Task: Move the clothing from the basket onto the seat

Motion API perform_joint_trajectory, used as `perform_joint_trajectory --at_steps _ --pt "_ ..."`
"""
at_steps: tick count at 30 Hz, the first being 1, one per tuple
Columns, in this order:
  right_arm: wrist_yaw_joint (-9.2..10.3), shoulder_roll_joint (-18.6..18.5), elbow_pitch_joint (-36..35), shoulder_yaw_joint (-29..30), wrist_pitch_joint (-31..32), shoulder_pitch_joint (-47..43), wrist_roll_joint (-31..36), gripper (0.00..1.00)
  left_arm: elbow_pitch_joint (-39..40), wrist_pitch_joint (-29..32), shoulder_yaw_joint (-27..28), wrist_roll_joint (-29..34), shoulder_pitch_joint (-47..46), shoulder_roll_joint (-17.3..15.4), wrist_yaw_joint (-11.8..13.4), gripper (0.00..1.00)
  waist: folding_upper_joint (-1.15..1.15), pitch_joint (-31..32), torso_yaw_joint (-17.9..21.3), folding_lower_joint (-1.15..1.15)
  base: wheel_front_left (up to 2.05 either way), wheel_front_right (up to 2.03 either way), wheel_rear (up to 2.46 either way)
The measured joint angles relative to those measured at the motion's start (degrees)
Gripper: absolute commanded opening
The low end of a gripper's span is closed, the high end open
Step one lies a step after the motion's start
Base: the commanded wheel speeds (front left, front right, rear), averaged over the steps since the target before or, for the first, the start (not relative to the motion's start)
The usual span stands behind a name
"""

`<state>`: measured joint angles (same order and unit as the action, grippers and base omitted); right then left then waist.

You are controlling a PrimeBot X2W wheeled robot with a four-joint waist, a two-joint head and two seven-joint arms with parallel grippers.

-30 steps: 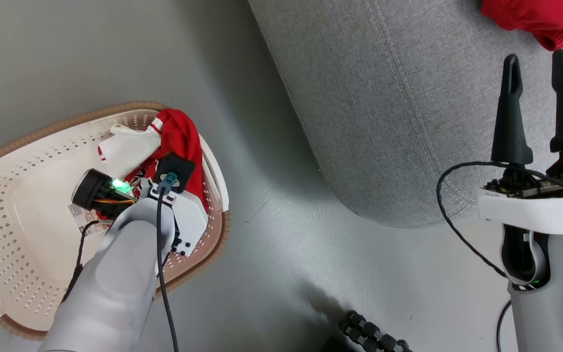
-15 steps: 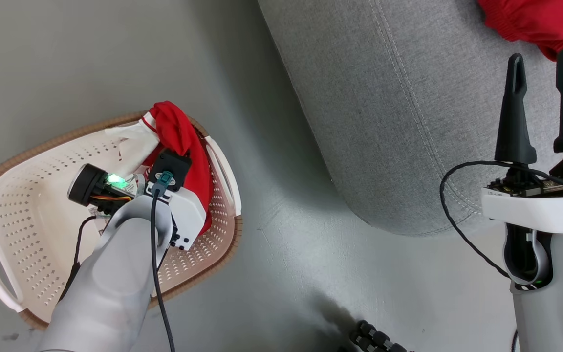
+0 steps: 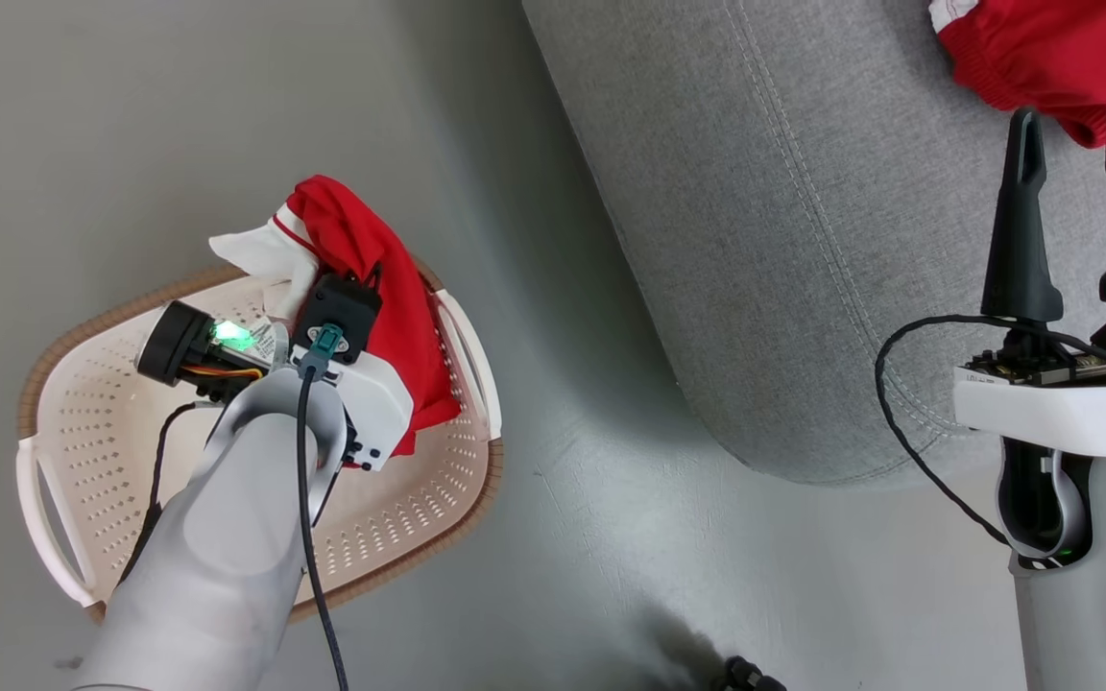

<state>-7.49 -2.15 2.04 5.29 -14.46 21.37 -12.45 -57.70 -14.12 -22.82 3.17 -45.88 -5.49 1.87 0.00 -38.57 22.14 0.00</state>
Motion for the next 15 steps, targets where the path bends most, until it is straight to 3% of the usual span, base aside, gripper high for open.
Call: perform_joint_trajectory --at_steps 15 --pt "0.0 -0.03 0.29 -2.1 0.0 -0.03 2.98 1.0 11.14 -0.02 1.53 -2.09 1.85 0.12 1.71 0.0 0.0 4.57 -3.06 0.0 0.0 0.0 0.0"
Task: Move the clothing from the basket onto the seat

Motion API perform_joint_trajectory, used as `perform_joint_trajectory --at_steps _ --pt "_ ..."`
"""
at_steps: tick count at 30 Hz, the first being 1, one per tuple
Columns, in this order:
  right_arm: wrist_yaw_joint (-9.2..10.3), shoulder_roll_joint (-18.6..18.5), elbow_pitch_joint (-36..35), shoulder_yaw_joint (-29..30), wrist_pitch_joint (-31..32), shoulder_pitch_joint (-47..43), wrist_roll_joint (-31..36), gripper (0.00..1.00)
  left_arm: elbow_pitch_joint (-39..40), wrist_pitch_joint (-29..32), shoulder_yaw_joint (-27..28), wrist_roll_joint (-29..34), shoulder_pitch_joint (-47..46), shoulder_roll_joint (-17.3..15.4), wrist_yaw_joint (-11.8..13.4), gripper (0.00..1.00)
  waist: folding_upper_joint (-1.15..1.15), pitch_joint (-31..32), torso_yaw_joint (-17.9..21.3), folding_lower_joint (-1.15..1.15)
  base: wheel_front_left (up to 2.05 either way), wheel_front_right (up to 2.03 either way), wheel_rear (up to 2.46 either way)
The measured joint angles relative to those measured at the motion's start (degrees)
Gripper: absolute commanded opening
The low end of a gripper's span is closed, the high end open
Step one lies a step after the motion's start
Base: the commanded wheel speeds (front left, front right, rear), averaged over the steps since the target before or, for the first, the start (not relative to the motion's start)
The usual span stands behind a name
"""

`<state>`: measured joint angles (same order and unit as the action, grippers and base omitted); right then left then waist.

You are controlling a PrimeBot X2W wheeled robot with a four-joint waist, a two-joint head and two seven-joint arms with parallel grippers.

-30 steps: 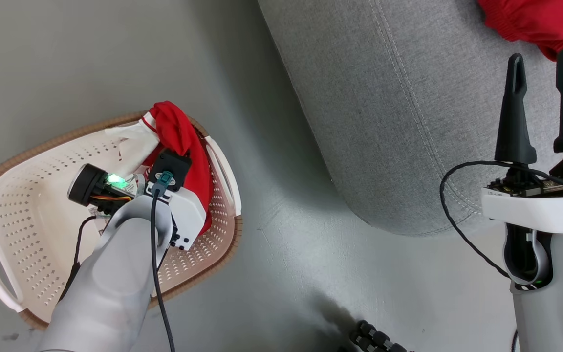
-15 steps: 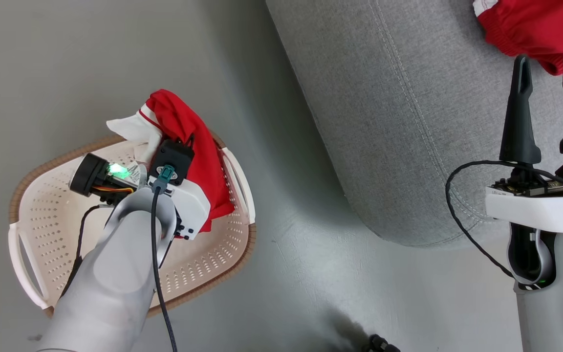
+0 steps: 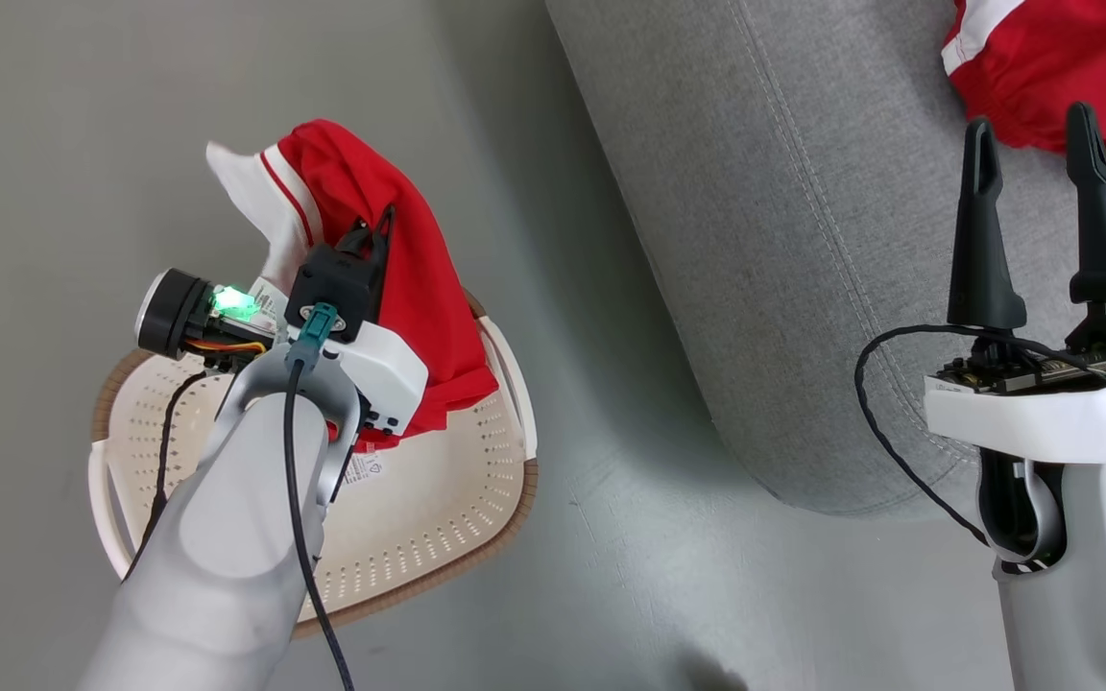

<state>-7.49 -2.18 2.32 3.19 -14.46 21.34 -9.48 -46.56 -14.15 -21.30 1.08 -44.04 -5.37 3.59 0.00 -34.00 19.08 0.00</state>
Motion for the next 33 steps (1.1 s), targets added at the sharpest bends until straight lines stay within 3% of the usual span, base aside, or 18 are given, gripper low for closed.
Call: perform_joint_trajectory --at_steps 33 --pt "0.0 -1.86 5.16 -3.58 -0.08 -1.77 6.57 1.0 21.47 -0.01 5.33 -5.06 14.43 -1.48 3.23 0.0 0.0 15.7 -8.16 0.0 0.0 0.0 0.0"
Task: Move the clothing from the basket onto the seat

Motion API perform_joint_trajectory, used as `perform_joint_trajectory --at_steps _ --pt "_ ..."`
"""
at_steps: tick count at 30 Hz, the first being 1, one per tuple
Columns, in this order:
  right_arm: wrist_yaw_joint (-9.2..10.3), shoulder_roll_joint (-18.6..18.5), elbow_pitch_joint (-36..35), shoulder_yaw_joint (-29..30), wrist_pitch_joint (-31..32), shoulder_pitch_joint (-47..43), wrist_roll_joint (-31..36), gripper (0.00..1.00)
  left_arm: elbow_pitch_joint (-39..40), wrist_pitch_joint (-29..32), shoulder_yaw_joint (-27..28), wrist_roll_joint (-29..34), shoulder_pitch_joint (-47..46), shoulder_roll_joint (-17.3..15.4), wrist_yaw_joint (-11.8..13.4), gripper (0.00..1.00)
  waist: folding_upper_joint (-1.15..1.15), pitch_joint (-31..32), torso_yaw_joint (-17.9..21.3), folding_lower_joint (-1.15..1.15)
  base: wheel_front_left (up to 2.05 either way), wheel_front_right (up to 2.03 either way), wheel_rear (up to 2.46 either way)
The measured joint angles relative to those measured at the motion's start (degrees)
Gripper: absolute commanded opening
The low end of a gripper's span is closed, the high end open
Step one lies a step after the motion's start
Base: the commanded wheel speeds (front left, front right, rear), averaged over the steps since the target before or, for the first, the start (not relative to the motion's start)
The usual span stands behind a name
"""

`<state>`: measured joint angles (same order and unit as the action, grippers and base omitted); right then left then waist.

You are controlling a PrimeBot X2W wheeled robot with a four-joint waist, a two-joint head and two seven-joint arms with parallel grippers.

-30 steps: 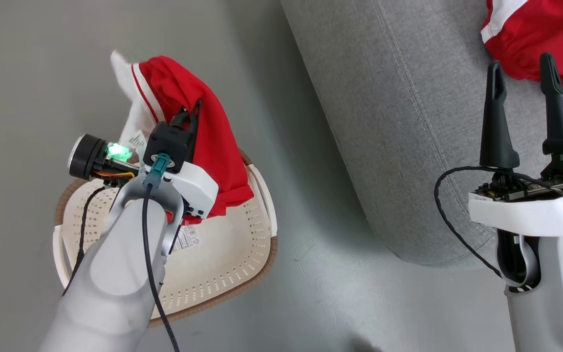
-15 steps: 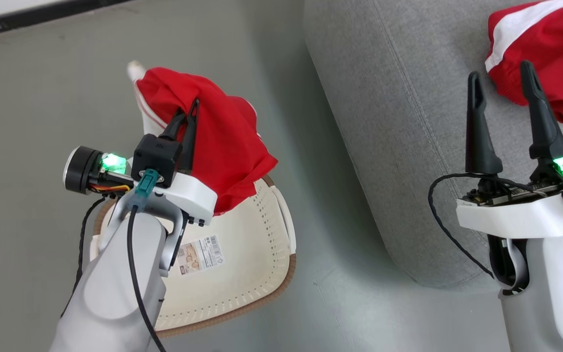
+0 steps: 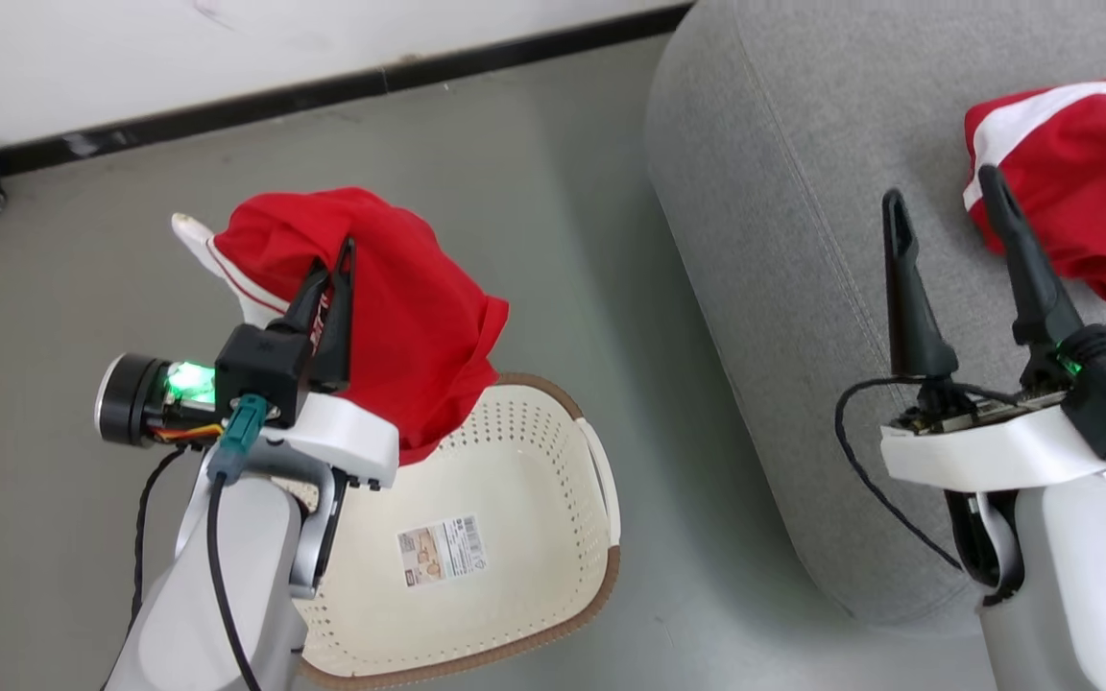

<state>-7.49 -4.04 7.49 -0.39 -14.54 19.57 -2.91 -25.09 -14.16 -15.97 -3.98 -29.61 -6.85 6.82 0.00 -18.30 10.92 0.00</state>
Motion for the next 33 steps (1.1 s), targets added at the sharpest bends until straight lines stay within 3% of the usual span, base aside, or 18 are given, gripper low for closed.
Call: perform_joint_trajectory --at_steps 13,24,33 --pt "0.0 -2.03 2.22 -2.98 0.0 -3.2 0.42 1.0 4.74 0.0 1.15 -1.02 5.67 -0.41 0.24 0.0 0.0 6.59 -3.14 0.0 0.0 0.0 0.0" --pt "-0.01 -6.92 4.36 -11.34 0.54 -4.26 -0.9 1.0 8.86 0.0 1.48 -1.4 9.83 -0.55 0.25 0.0 0.0 12.16 -6.52 0.0 0.0 0.0 0.0" --pt "0.0 -9.96 5.66 -17.8 2.78 -4.26 -6.09 1.0 11.12 0.0 0.79 -1.43 12.18 -1.12 -0.2 0.0 0.0 15.85 -9.46 0.0 0.0 0.0 0.0"
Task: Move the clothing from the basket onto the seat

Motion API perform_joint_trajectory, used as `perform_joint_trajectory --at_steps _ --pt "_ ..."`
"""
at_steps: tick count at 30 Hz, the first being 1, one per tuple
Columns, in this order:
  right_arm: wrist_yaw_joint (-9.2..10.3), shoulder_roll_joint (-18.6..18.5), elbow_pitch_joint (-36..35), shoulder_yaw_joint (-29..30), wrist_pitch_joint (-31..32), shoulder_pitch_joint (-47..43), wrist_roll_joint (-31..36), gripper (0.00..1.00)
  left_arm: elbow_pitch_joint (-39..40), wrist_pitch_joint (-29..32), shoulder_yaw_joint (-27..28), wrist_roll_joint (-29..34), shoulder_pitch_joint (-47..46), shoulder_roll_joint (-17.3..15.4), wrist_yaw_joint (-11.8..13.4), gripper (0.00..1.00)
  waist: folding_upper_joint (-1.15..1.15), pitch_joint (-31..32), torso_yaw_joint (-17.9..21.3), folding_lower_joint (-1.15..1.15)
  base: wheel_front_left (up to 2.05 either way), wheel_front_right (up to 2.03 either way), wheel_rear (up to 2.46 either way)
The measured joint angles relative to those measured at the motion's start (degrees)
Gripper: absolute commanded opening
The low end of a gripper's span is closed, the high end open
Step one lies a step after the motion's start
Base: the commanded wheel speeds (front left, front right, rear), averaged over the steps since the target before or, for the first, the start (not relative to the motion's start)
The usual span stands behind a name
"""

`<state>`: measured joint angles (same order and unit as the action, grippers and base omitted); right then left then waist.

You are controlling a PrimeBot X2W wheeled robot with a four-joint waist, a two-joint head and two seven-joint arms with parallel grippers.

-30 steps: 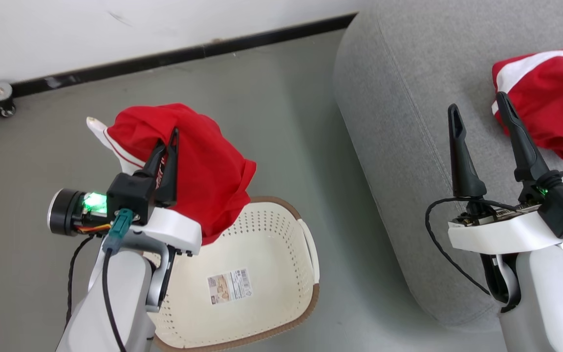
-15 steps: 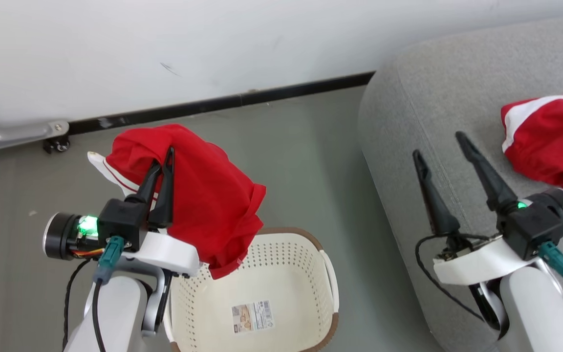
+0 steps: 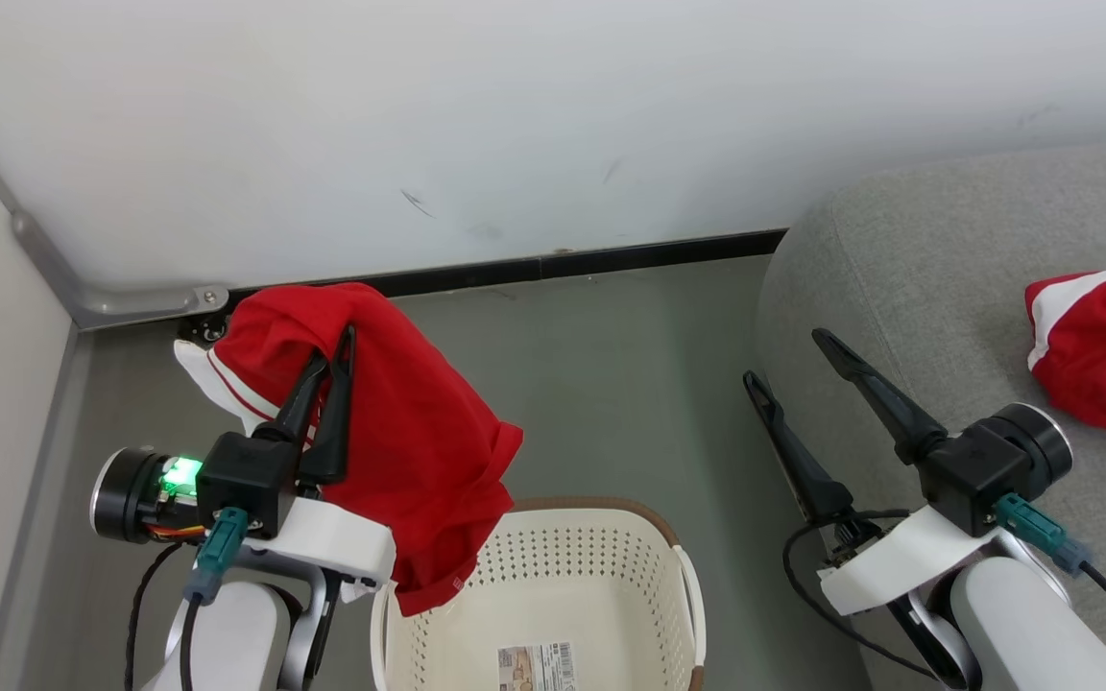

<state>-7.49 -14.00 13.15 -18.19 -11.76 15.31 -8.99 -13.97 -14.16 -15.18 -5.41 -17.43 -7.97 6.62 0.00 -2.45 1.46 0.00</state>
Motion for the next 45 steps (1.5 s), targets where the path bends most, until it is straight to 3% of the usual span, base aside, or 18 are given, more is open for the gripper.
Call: perform_joint_trajectory --at_steps 16,30,45 --pt "-0.01 -9.5 -2.22 -17.56 7.56 1.83 -9.07 1.0 7.4 -0.05 -2.82 -0.46 0.47 -1.49 -5.99 0.0 0.0 4.2 -4.01 0.0 0.0 0.0 0.0" --pt "-0.01 -17.44 -7.66 -26.39 13.66 8.55 -21.74 1.0 10.1 -0.08 -4.98 -2.05 0.46 -2.97 -11.27 0.0 0.0 5.16 -4.88 0.0 0.0 0.0 0.0" --pt "-0.01 -20.57 -11.18 -34.94 17.38 17.21 -32.76 1.0 14.46 -0.49 -12.04 -3.07 -2.13 -2.72 -13.51 0.0 0.0 4.19 -5.67 0.0 0.0 0.0 0.0"
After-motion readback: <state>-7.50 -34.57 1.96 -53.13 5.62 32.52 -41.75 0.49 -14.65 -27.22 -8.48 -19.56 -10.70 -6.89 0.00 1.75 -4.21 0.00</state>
